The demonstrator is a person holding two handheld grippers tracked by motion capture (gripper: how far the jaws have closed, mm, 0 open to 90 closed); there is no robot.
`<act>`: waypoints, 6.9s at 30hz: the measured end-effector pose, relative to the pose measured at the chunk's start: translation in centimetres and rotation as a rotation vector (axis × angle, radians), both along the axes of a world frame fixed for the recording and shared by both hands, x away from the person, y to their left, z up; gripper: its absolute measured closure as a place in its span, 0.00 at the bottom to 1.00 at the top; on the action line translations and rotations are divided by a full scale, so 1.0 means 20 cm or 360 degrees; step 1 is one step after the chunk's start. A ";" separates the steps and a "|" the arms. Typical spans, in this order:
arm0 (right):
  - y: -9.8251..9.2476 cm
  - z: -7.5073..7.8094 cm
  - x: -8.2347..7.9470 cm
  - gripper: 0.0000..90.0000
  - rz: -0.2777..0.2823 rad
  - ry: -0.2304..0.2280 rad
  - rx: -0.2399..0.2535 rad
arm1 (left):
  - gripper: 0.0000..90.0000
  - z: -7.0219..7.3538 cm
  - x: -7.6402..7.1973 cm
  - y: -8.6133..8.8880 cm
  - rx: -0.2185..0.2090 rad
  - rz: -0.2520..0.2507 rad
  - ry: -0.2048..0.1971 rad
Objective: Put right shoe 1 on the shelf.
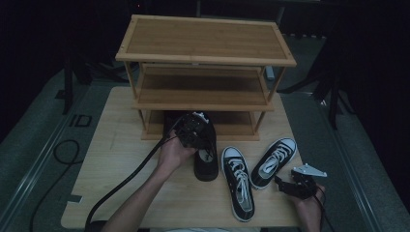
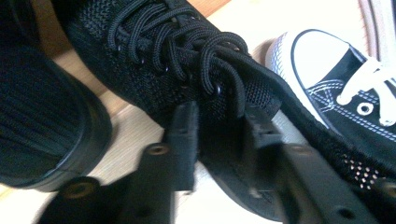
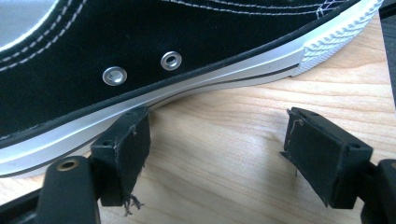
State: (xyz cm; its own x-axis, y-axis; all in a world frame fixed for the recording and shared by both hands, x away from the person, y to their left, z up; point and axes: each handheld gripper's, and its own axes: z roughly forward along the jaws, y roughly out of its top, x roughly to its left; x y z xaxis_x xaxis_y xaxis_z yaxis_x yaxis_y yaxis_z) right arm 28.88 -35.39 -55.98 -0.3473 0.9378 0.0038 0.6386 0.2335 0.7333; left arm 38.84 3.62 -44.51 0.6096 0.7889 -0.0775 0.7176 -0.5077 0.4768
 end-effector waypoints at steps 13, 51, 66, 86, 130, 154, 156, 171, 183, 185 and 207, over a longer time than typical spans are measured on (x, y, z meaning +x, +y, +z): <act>0.00 0.00 0.00 0.25 0.0000 0.0000 0.0000 | 0.98 0.03 0.10 0.08 -0.0059 0.0241 -0.0168; 0.00 0.00 0.00 0.25 0.0000 0.0000 0.0000 | 0.81 0.01 0.08 0.18 -0.0037 0.0258 -0.0249; 0.00 0.00 0.00 0.25 0.0000 0.0000 0.0001 | 0.75 0.14 -0.18 0.30 -0.0178 0.0046 -0.0334; 0.00 0.00 0.00 0.25 0.0000 0.0000 0.0001 | 1.00 -0.18 -0.32 0.34 0.0001 -0.0051 -0.0169; 0.00 0.00 0.00 0.25 0.0001 0.0000 0.0001 | 1.00 -0.33 -0.06 -0.09 0.0036 -0.0142 -0.0246; 0.00 0.00 0.00 0.25 0.0005 0.0001 0.0000 | 0.99 -0.44 -0.01 -0.11 0.0067 -0.0077 -0.0187; 0.00 0.00 0.00 0.25 0.0005 0.0001 0.0000 | 1.00 -0.44 0.01 -0.10 0.0065 -0.0066 -0.0189; 0.00 0.00 0.00 0.25 0.0006 0.0000 0.0000 | 0.99 -0.44 0.10 -0.09 0.0028 -0.0071 -0.0199; 0.00 0.00 0.00 0.25 0.0007 0.0001 0.0000 | 0.87 -0.41 -0.03 0.11 -0.0046 -0.0090 -0.0299; 0.00 0.00 0.00 0.25 0.0008 0.0001 0.0000 | 0.87 -0.41 -0.06 0.16 -0.0034 -0.0087 -0.0306; 0.00 0.00 0.00 0.25 0.0010 0.0001 0.0000 | 0.69 -0.49 -0.19 0.38 -0.0159 0.0008 -0.0367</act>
State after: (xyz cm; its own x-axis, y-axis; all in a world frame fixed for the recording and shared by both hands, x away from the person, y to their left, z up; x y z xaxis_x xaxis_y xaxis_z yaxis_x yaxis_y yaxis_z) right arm 28.88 -35.41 -55.98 -0.3534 0.9355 0.0040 0.6374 0.2376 0.7330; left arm 35.02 11.30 -54.39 0.6166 0.7872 -0.0144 0.5862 -0.4468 0.6759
